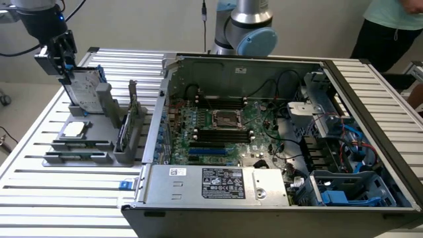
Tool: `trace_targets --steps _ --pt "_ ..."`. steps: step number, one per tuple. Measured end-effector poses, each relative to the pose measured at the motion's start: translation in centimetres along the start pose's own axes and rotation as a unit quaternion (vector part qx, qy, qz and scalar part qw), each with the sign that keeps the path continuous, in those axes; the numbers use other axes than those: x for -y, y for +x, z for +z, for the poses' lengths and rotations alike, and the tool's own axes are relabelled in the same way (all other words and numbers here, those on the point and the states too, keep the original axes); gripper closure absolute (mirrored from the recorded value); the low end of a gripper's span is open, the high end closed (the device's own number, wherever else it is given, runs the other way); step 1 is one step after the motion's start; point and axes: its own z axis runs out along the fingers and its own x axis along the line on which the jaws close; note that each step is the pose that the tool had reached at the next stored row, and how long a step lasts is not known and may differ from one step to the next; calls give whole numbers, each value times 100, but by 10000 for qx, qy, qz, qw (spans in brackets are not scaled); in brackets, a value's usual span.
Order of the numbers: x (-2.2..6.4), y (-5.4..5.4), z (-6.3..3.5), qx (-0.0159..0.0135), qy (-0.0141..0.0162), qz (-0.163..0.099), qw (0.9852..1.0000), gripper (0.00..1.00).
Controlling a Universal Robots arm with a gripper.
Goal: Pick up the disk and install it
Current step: 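Pick up the disk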
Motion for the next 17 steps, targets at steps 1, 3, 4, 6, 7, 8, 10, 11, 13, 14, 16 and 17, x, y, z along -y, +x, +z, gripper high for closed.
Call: trace_targets --steps 1,3,4,6,7,8,10,11,13,14,16,17 --pt "0 -1 5 -2 0 1 10000 40" --pt "0 0 6 -4 -2 0 10000 40" --pt "0 -1 7 -4 -2 1 10000 40" --pt "0 -1 12 -4 0 1 10000 40" --pt "0 -1 15 -5 1 1 10000 40" --pt "0 0 18 -6 3 4 10000 40" --pt "-1 0 22 -10 4 10 10000 40" --pt "-1 0 26 -11 6 13 10000 40" --pt "-1 0 29 -12 7 19 10000 40" --pt "-2 0 32 -13 10 22 10000 40" --pt "-2 -1 36 -14 15 28 10000 40" --pt "-2 -1 38 -15 17 32 10000 40"
